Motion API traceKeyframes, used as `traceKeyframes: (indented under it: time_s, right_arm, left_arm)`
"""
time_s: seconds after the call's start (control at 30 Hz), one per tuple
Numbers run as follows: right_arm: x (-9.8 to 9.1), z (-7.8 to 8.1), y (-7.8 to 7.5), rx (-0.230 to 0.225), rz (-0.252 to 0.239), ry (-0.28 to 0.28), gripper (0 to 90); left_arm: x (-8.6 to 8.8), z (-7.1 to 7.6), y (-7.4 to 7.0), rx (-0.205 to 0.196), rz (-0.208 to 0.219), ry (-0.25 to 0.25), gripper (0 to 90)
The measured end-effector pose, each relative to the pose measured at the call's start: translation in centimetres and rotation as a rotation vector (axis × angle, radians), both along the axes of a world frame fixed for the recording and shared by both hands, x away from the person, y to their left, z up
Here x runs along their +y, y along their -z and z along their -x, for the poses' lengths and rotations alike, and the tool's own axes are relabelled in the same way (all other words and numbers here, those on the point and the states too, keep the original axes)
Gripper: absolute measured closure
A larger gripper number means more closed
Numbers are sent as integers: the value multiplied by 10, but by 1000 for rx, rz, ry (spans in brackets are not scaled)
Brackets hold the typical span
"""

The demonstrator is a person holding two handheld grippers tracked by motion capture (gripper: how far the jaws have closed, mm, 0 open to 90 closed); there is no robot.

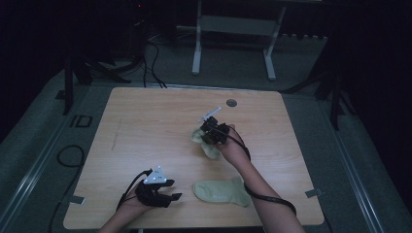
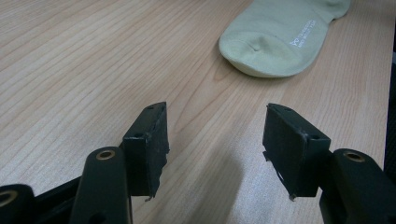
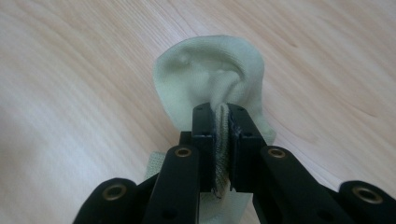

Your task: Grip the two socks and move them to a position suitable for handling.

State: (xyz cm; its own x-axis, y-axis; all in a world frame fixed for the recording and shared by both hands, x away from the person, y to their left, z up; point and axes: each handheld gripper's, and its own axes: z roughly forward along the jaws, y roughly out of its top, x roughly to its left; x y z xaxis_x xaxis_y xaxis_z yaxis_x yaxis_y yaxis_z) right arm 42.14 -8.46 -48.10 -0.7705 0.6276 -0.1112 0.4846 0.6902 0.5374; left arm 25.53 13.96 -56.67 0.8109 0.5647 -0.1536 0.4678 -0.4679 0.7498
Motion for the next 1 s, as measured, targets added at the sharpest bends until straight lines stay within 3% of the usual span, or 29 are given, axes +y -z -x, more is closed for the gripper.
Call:
traceKeyframes:
  time_s: [0.13, 0.23, 0.37, 0.47, 0.7, 0.8, 0.9, 1.0]
  right_arm:
    - [-17, 15, -10, -32, 40, -40, 830]
    - [-23, 28, -7, -31, 63, -65, 829]
    - [-25, 40, 12, -29, 78, -99, 829]
    - [-23, 42, 29, 10, 79, -116, 828]
    - [-16, 44, 54, 47, 97, -136, 807]
    - [-14, 47, 59, 27, 103, -132, 717]
    - [-15, 46, 59, 56, 86, -129, 561]
    - [-20, 46, 49, 49, 63, -124, 532]
  left_arm:
    - [-1, 0, 0, 3, 0, -2, 402]
    - [-1, -1, 0, 12, -1, -4, 402]
    - [-1, -2, 0, 26, 14, -12, 409]
    - [-1, -2, 0, 24, 20, -13, 417]
    - [-5, -10, -4, 21, 25, -10, 445]
    - [-6, -15, -8, 18, 34, -21, 483]
    - [-9, -21, -12, 7, 28, -38, 513]
    - [-14, -28, -19, -19, 16, -46, 564]
